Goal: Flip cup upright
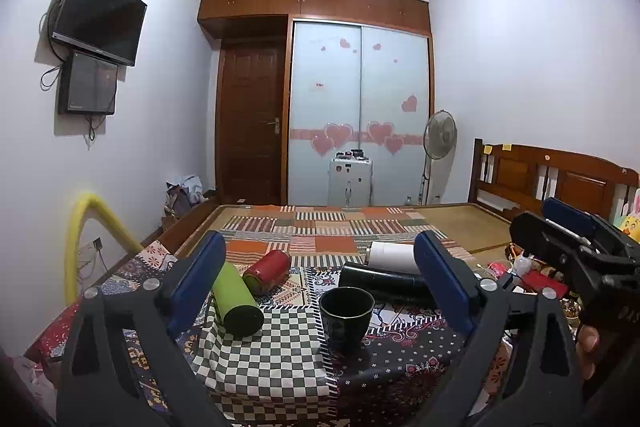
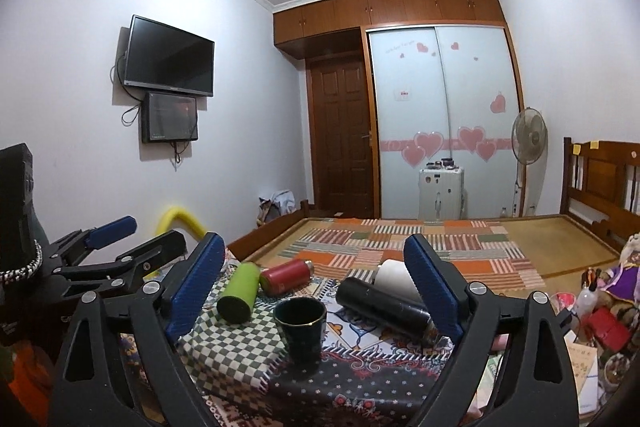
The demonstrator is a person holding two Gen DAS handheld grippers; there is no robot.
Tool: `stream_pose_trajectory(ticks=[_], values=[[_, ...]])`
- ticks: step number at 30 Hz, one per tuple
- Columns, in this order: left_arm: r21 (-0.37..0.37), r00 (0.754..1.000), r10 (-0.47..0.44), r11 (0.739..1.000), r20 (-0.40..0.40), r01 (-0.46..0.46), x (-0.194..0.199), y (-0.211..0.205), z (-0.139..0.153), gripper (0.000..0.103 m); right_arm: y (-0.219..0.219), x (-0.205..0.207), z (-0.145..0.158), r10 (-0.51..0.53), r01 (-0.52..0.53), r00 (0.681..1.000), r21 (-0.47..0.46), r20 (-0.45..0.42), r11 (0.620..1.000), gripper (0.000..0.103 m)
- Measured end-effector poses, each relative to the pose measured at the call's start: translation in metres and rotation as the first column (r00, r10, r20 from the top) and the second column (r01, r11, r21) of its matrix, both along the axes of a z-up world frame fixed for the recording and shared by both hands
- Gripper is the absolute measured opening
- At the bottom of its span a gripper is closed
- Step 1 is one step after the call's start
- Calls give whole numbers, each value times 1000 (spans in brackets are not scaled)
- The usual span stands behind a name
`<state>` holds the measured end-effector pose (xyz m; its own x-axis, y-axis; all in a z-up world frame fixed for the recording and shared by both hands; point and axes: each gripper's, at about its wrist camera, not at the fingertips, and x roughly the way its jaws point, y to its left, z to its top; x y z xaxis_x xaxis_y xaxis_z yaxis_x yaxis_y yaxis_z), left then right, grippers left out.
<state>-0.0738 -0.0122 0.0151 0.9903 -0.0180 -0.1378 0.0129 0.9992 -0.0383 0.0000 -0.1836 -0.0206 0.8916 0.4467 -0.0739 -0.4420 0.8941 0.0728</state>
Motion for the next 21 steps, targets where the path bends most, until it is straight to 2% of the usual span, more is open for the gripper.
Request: stream_pose_trajectory(ticks=[2, 8, 21], values=[[2, 1000, 3, 1000, 5, -3, -2, 0, 0, 99, 0, -4, -1, -7, 7, 1000, 6, 8, 1000, 99], [5, 1000, 8, 1000, 14, -8, -8, 0, -1, 101, 2, -11, -3, -29, 29, 999, 6, 22, 1000, 103], [9, 1000, 10, 1000, 16, -10, -10, 1, -1, 103, -1, -15, -4, -35, 35, 999, 14, 16, 999, 103]])
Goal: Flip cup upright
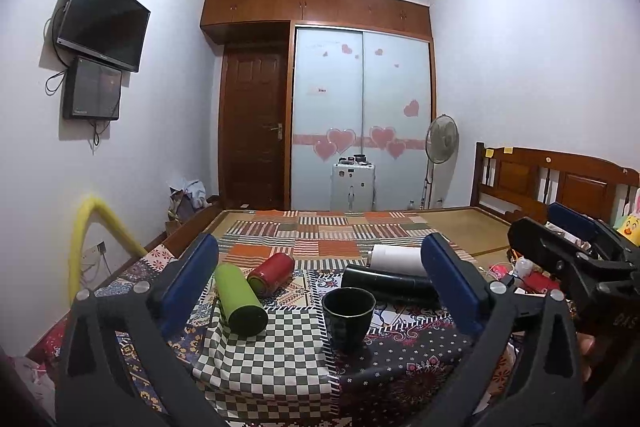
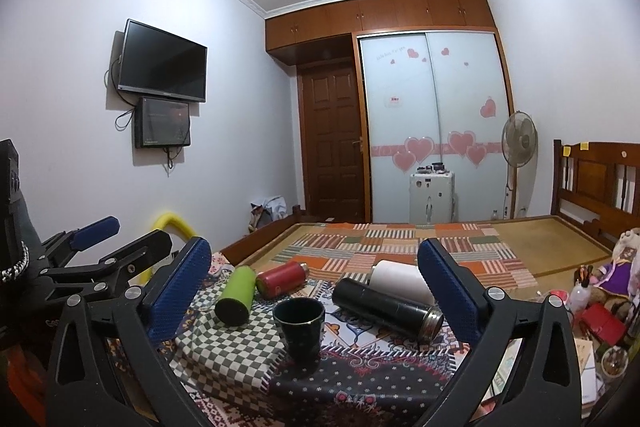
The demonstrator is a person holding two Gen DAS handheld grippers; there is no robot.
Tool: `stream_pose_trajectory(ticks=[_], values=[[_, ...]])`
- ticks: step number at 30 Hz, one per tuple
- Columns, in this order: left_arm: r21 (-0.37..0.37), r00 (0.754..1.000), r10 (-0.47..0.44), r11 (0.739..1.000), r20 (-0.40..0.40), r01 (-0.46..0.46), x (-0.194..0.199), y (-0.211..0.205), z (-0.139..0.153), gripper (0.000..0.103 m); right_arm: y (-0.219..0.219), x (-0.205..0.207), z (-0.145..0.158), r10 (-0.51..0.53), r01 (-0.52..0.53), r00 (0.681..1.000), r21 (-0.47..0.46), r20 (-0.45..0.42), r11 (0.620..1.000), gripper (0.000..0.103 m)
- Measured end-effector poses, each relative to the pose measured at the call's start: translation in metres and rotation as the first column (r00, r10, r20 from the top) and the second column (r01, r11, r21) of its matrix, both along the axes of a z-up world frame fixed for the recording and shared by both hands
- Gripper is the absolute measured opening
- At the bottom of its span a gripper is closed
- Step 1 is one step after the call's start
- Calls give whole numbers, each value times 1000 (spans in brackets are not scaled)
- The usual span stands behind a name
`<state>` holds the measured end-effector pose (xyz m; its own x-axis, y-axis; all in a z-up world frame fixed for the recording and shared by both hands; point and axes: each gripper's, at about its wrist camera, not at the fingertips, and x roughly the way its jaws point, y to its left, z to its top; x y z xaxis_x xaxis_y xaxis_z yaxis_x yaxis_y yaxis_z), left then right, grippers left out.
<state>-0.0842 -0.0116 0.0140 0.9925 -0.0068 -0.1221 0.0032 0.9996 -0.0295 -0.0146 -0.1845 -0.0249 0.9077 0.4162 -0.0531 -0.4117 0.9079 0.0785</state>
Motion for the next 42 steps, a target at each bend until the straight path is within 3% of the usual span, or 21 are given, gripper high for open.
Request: stream_pose_trajectory(ticks=[42], values=[[-12, 998, -38, 999, -53, 38, 15, -6, -6, 103, -6, 5, 3, -24, 24, 1000, 11, -18, 1000, 103]])
